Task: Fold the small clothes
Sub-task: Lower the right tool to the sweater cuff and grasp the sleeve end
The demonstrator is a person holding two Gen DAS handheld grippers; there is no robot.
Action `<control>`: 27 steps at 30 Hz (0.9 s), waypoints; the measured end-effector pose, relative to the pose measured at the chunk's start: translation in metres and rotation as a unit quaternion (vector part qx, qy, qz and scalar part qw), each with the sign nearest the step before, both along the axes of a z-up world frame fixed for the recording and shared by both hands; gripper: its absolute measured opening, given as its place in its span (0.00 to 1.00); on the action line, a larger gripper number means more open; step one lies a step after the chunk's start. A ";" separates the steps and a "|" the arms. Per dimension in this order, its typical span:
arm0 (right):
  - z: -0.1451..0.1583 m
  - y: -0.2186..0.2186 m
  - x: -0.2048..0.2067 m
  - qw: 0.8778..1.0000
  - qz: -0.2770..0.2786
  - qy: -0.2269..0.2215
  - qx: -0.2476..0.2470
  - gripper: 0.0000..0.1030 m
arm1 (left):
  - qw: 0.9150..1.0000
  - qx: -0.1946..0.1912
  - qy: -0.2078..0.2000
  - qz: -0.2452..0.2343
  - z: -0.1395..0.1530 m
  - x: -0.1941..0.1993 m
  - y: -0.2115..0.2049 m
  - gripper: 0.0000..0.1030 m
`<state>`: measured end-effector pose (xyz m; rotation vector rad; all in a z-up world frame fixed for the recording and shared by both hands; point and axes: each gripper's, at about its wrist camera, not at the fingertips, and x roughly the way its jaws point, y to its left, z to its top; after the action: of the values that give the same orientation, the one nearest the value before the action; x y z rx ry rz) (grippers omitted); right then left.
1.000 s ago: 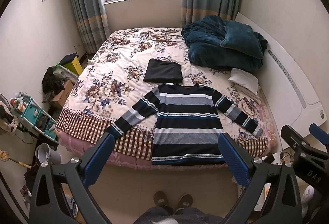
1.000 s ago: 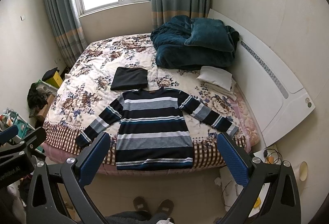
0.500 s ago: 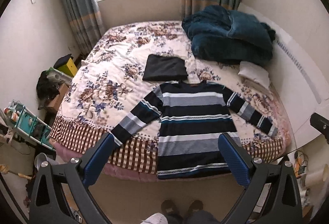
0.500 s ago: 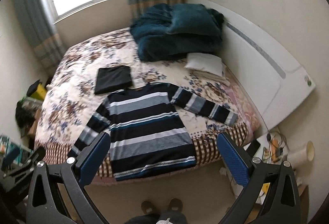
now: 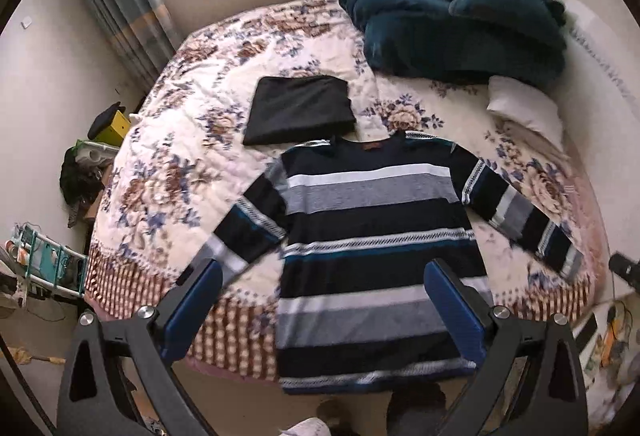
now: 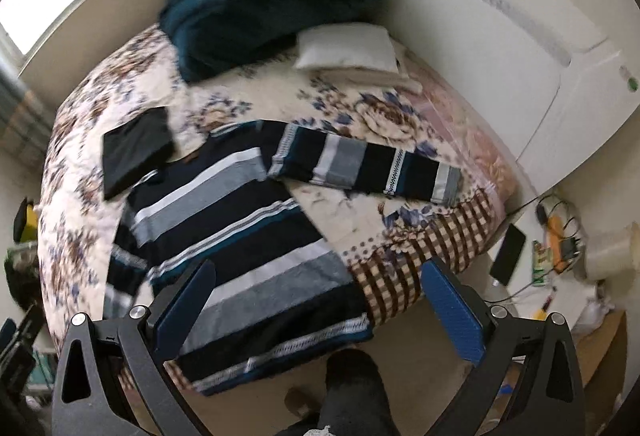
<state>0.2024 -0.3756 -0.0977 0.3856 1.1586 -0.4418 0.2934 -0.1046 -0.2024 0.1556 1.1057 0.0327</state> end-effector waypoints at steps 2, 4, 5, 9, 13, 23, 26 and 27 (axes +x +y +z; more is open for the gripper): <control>-0.042 -0.038 0.024 1.000 -0.022 0.012 0.017 1.00 | 1.000 0.004 0.007 0.007 -0.022 0.022 -0.019 1.00; -0.077 -0.072 0.036 0.998 -0.044 0.023 0.030 1.00 | 1.000 0.002 0.025 0.007 -0.053 0.044 -0.043 1.00; -0.103 -0.093 0.042 0.997 -0.063 0.033 0.036 1.00 | 0.999 0.005 0.035 0.008 -0.069 0.052 -0.055 1.00; -0.209 -0.178 0.046 0.985 -0.145 0.054 0.076 1.00 | 0.996 0.011 0.083 0.008 -0.150 0.081 -0.092 1.00; -0.298 -0.246 0.017 0.959 -0.245 0.062 0.130 1.00 | 0.990 0.029 0.136 0.013 -0.242 0.100 -0.117 1.00; -0.442 -0.341 -0.051 0.871 -0.461 -0.024 0.170 0.96 | 0.979 0.050 0.185 0.073 -0.369 0.134 -0.103 1.00; -0.444 -0.341 -0.050 0.860 -0.490 -0.050 0.134 0.65 | 0.977 0.030 0.188 0.091 -0.372 0.134 -0.093 1.00; -0.442 -0.337 -0.047 0.861 -0.492 -0.048 0.122 0.43 | 0.977 0.022 0.190 0.095 -0.370 0.135 -0.090 1.00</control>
<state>0.1558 -0.7129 -0.5395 1.2269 0.8453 -1.1531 0.4283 -0.1945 -0.5727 0.0969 1.5004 0.2064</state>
